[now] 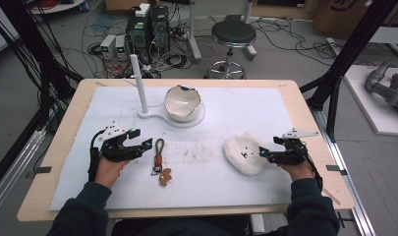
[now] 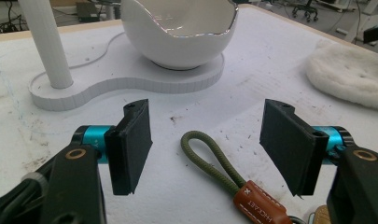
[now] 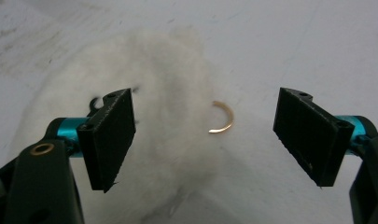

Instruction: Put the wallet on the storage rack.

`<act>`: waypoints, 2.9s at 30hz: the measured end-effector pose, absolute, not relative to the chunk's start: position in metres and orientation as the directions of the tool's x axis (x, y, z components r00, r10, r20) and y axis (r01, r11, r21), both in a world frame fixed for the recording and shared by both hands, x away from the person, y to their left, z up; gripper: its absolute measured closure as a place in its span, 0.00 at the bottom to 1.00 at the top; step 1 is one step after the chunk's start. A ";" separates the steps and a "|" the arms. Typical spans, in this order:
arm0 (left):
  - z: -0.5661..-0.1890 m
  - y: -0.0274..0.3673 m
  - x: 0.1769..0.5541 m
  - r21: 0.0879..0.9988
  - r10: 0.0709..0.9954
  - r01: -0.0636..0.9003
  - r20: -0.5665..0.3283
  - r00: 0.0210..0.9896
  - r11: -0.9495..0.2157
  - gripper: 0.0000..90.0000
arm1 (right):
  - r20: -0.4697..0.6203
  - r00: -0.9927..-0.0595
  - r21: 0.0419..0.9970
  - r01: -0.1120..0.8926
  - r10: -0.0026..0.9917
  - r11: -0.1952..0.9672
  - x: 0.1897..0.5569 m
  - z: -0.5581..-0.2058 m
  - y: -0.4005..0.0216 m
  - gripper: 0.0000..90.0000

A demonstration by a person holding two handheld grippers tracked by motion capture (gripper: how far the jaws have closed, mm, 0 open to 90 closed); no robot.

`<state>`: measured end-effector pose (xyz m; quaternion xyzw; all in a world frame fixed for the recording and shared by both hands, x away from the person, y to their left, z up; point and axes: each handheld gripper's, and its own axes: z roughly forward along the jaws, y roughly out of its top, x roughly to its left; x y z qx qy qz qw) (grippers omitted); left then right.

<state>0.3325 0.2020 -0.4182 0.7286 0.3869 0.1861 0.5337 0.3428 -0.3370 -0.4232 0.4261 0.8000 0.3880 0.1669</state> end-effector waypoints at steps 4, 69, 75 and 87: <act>-0.416 0.201 0.331 0.926 0.761 0.354 -0.134 0.634 -0.131 0.37 | 0.113 -0.638 0.677 0.610 0.762 0.411 0.347 -0.436 -0.329 0.33; -0.406 0.106 0.337 0.945 0.402 0.317 -0.260 0.878 -0.080 0.80 | 0.098 -0.893 0.878 0.285 0.439 0.385 0.336 -0.410 -0.244 0.86; -0.408 0.107 0.341 0.939 0.393 0.338 -0.286 0.874 -0.069 0.57 | 0.067 -0.928 0.903 0.213 0.367 0.373 0.332 -0.407 -0.244 0.88; -0.396 0.102 0.332 0.965 0.344 0.220 -0.160 0.925 -0.141 0.85 | 0.088 -0.901 0.896 0.258 0.424 0.362 0.335 -0.408 -0.245 0.67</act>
